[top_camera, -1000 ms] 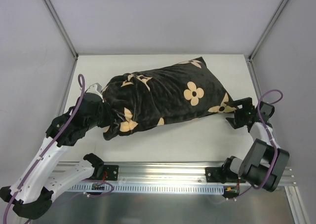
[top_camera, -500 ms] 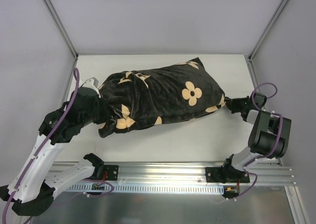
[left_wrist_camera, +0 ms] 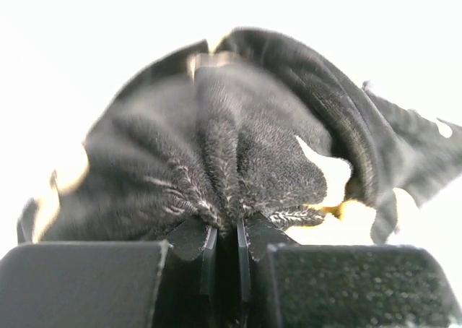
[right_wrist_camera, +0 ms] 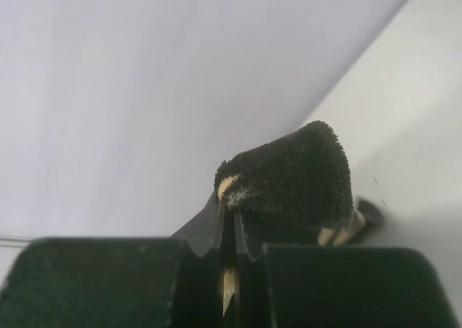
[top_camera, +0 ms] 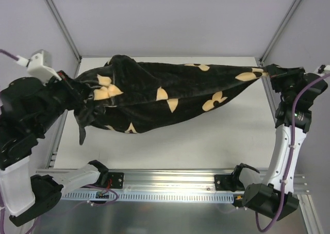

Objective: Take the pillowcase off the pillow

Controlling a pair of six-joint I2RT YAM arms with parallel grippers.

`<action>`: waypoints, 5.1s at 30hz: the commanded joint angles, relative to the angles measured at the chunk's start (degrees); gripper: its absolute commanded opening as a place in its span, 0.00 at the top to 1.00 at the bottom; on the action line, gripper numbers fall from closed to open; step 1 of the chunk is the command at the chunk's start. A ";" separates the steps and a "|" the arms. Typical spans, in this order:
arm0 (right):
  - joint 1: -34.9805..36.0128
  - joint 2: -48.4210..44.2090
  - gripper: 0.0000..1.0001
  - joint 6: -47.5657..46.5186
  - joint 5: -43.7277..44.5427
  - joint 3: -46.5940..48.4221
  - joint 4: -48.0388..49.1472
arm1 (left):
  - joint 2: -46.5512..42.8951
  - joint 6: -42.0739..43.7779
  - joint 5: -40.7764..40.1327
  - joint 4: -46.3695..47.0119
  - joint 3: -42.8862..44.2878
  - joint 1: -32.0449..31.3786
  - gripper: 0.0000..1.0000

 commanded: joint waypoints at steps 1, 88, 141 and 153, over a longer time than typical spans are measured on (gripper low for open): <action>-1.97 -2.86 0.99 -4.15 4.12 8.30 -7.12 | -1.63 5.09 -11.24 2.11 7.05 0.92 1.00; -2.50 -6.21 0.99 -17.61 3.86 9.21 -17.59 | -18.77 -3.25 31.37 8.08 -49.36 0.74 0.26; 0.40 -6.91 0.99 -17.16 2.10 7.45 -17.06 | -10.87 -36.74 31.72 34.35 -61.14 0.83 0.03; 1.01 -7.09 0.99 -17.43 2.19 7.27 -17.24 | -15.33 -41.83 34.71 34.80 -69.37 0.74 0.05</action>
